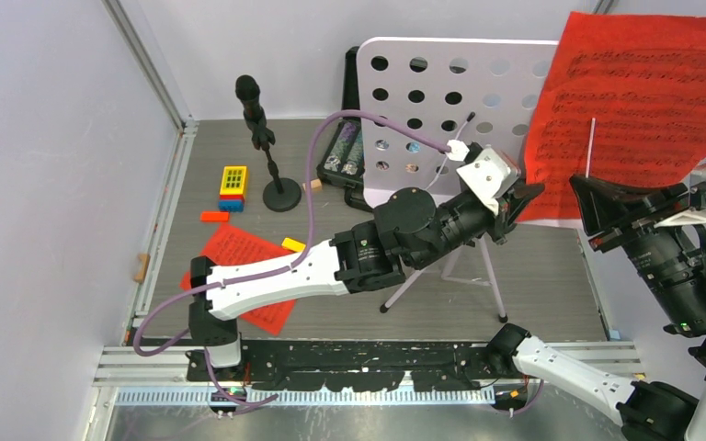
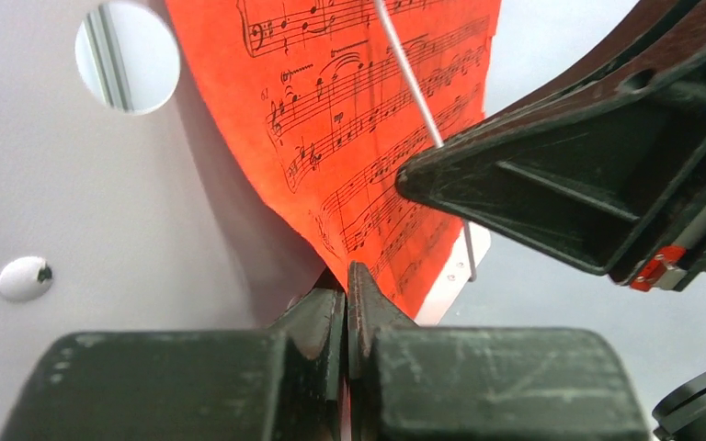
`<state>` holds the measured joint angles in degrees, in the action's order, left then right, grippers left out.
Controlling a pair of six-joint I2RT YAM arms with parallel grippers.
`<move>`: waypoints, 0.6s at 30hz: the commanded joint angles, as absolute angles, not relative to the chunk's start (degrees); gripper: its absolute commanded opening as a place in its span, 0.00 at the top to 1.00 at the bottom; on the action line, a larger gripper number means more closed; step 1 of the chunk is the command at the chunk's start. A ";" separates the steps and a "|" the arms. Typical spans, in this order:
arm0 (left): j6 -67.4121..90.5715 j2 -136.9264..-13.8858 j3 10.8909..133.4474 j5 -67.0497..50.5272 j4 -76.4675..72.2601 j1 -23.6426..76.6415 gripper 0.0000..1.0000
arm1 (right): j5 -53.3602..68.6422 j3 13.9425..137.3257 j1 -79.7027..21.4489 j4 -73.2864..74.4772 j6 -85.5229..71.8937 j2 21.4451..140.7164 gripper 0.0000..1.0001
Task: Pack up the instrument practice props
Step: Pick up the sheet music from the music stand.
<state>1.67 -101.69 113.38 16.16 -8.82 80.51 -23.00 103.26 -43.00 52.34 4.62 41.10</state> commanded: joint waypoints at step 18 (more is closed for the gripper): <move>0.26 -88.75 104.33 16.45 -12.29 80.95 1.00 | -24.17 95.25 -42.88 44.73 8.00 34.89 0.95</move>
<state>1.02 -92.92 105.10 17.30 -9.41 80.88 -20.97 95.55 -43.00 45.12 7.05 34.24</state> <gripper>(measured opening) 0.009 0.107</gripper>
